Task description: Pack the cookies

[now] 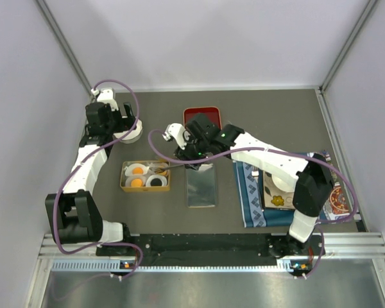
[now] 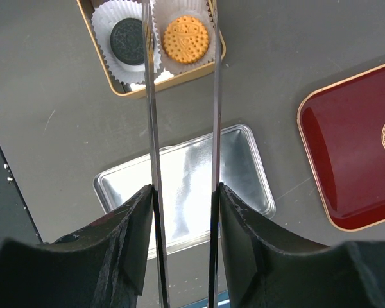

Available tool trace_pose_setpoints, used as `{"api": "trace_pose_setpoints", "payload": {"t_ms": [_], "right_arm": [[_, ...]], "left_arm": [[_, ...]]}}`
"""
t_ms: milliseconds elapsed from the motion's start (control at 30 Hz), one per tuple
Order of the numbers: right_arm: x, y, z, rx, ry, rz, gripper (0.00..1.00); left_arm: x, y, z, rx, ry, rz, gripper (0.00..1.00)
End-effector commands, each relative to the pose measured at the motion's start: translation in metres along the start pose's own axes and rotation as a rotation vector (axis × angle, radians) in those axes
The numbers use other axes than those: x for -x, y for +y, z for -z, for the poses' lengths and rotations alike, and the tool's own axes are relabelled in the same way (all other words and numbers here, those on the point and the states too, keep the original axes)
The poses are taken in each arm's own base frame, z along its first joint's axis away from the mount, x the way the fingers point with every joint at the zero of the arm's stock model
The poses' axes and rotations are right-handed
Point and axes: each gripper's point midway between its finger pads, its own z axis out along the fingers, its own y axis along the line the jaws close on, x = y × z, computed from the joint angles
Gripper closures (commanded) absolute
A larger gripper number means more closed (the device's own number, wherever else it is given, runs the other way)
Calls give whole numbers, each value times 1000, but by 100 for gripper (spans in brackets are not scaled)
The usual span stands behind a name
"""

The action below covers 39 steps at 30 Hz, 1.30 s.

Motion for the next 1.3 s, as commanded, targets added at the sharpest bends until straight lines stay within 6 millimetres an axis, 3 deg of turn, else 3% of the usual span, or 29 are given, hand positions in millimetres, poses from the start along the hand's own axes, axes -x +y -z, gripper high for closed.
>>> {"api": "trace_pose_setpoints", "payload": {"t_ms": [0, 233, 533, 1000, 1233, 1267], "right_arm": [[39, 0, 14, -18, -112, 43, 56], [47, -2, 25, -40, -137, 47, 57], [70, -23, 64, -169, -216, 45, 58], [63, -87, 106, -361, -273, -86, 59], [49, -126, 135, -456, -303, -188, 60], [43, -135, 139, -476, -301, -209, 60]], "left_arm": [[10, 1, -4, 0, -41, 4, 1], [11, 2, -3, 3, -42, 1, 1], [13, 2, 0, 6, -47, -6, 1], [19, -1, 10, -5, -72, -22, 1], [12, -9, 15, -52, -69, -29, 1], [19, -11, 16, -65, -100, -34, 1]]}}
